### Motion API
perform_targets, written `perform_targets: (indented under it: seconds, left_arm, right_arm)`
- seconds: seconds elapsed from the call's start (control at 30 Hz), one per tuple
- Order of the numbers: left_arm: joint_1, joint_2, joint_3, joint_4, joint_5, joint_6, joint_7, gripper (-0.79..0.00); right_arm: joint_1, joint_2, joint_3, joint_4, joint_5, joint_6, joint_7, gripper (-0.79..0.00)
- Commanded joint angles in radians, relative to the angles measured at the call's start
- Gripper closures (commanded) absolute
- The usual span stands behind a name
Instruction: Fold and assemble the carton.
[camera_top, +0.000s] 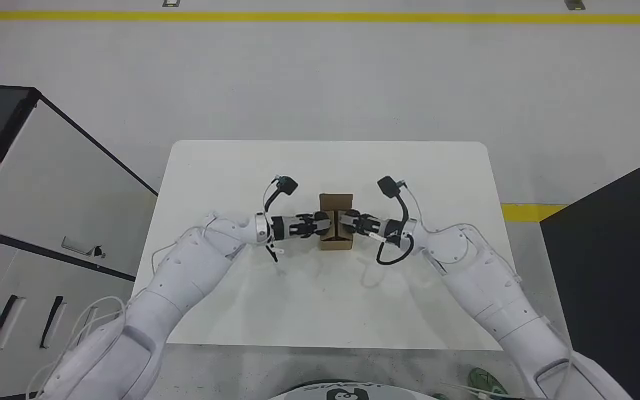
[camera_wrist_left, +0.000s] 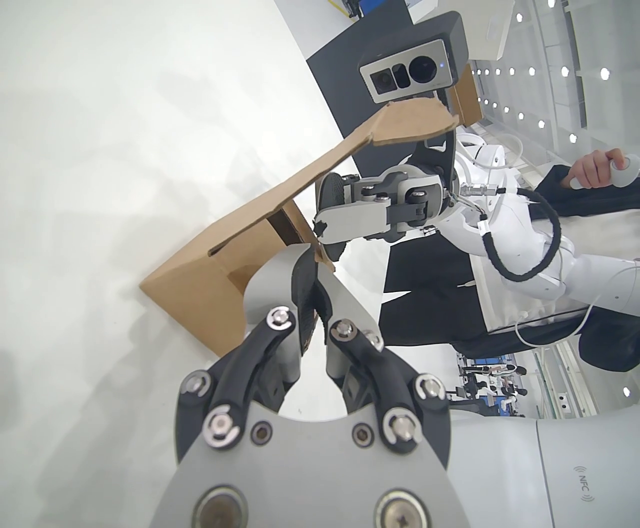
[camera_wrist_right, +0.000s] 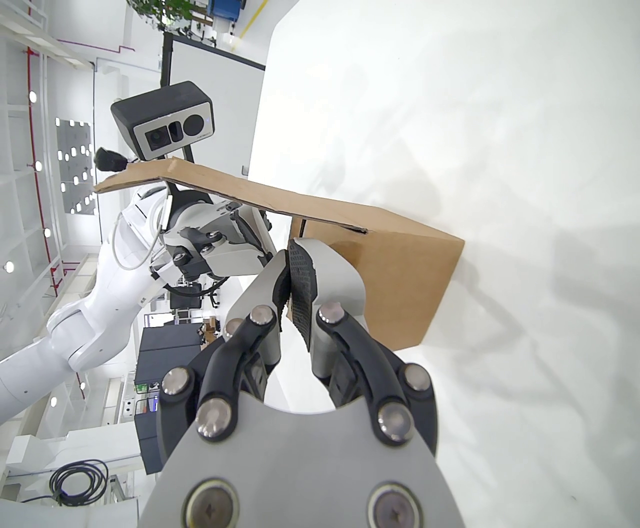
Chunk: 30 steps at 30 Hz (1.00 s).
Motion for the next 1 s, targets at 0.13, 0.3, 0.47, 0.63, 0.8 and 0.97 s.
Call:
perform_targets:
  seconds: [0.13, 0.3, 0.47, 0.63, 0.8, 0.97]
  left_arm:
    - [-0.003, -0.002, -0.004, 0.001, 0.005, 0.0, 0.001, 0.0]
    - [0.002, -0.001, -0.01, -0.001, 0.006, -0.002, 0.001, 0.0]
    - [0.0, -0.003, -0.01, 0.002, 0.009, -0.001, -0.003, 0.0]
    - [0.001, -0.002, -0.017, -0.001, 0.01, -0.004, -0.003, 0.0]
    - [0.003, -0.002, -0.02, -0.002, 0.011, -0.004, -0.008, 0.0]
    - [0.006, -0.001, -0.023, -0.005, 0.011, -0.003, -0.01, 0.0]
  right_arm:
    - [0.006, -0.003, 0.0, 0.004, -0.001, -0.001, 0.006, 0.0]
    - [0.002, -0.002, 0.009, -0.002, 0.004, -0.003, 0.009, 0.0]
    - [0.007, -0.006, 0.0, 0.007, 0.003, 0.004, 0.013, 0.0]
    - [0.007, -0.008, 0.0, -0.001, -0.005, 0.006, 0.006, 0.0]
    - [0.007, -0.009, 0.0, 0.001, -0.013, 0.014, 0.008, 0.0]
    - [0.005, -0.01, 0.0, -0.002, -0.012, 0.013, 0.009, 0.0]
